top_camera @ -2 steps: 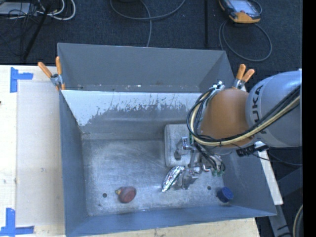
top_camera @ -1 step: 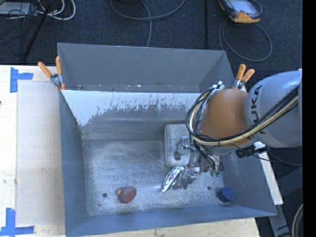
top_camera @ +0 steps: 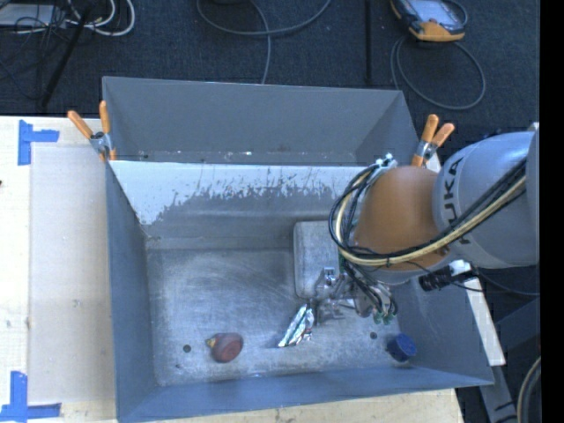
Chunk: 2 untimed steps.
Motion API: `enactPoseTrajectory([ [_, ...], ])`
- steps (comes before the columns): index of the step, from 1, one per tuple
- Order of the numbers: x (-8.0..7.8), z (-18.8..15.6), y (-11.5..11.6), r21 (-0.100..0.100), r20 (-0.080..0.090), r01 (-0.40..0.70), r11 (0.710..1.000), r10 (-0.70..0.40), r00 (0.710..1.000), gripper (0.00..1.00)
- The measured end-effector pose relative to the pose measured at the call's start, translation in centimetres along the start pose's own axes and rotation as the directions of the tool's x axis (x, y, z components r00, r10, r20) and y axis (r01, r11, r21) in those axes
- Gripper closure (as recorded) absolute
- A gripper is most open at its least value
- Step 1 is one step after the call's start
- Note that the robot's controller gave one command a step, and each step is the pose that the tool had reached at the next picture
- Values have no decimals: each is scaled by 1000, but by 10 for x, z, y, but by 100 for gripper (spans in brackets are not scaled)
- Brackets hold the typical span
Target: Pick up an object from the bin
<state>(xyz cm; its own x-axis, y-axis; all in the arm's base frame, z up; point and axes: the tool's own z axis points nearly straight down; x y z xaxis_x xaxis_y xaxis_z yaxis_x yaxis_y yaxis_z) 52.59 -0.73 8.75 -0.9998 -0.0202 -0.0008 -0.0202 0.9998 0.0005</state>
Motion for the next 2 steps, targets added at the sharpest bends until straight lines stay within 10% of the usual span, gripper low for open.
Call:
enactPoseTrajectory([
  [1, 4, 2, 0, -1, -16, 1, 1000, -1, 1000, 0],
  [2, 33, 16, 42, 1, 2, 201, 980, -201, 980, 0],
])
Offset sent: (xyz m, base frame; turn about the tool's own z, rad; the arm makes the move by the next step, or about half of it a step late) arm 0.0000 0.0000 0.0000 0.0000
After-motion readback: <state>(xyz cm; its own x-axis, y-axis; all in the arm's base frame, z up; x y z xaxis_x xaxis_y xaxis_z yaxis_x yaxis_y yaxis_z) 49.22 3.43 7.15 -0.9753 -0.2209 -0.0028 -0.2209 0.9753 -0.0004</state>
